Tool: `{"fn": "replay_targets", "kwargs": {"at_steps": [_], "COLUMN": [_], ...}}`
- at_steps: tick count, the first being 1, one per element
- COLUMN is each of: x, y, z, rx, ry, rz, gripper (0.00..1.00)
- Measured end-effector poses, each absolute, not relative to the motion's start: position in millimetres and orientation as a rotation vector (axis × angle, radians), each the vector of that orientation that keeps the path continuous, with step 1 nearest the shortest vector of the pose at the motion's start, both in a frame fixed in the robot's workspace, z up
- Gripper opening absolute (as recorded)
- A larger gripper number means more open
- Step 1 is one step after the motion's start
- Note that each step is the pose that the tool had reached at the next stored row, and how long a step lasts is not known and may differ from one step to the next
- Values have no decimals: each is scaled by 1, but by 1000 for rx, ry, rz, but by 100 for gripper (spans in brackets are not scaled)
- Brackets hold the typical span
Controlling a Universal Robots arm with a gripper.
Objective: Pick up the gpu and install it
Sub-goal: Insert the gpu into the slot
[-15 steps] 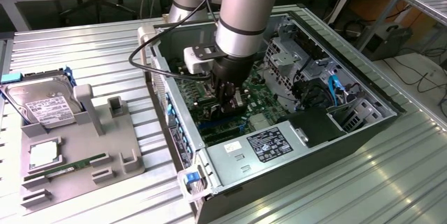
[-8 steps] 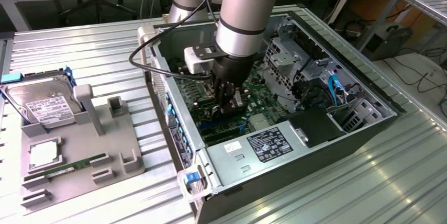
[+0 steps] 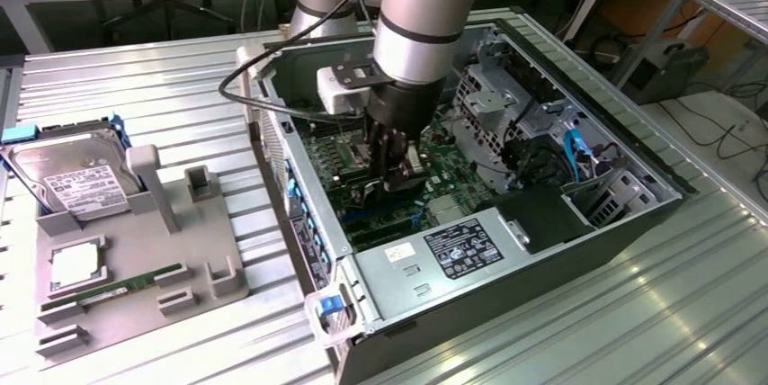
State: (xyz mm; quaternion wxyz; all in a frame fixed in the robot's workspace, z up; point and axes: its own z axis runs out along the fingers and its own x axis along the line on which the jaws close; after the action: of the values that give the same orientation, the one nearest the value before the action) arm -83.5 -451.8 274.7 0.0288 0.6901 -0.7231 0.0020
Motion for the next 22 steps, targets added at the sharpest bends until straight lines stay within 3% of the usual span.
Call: {"fn": "replay_targets", "kwargs": {"at_steps": [7, 9, 10, 12, 22], "x": [-84, -84, -84, -85, -89], "y": [-452, -452, -452, -451, -438], "z": [308, 310, 310, 309, 287], "rx": [2129, 2129, 2129, 2129, 2130], "ry": [-2231, -2231, -2231, -2231, -2232], "rz": [7, 7, 7, 7, 10], "gripper": [38, 25, 25, 11, 11]}}
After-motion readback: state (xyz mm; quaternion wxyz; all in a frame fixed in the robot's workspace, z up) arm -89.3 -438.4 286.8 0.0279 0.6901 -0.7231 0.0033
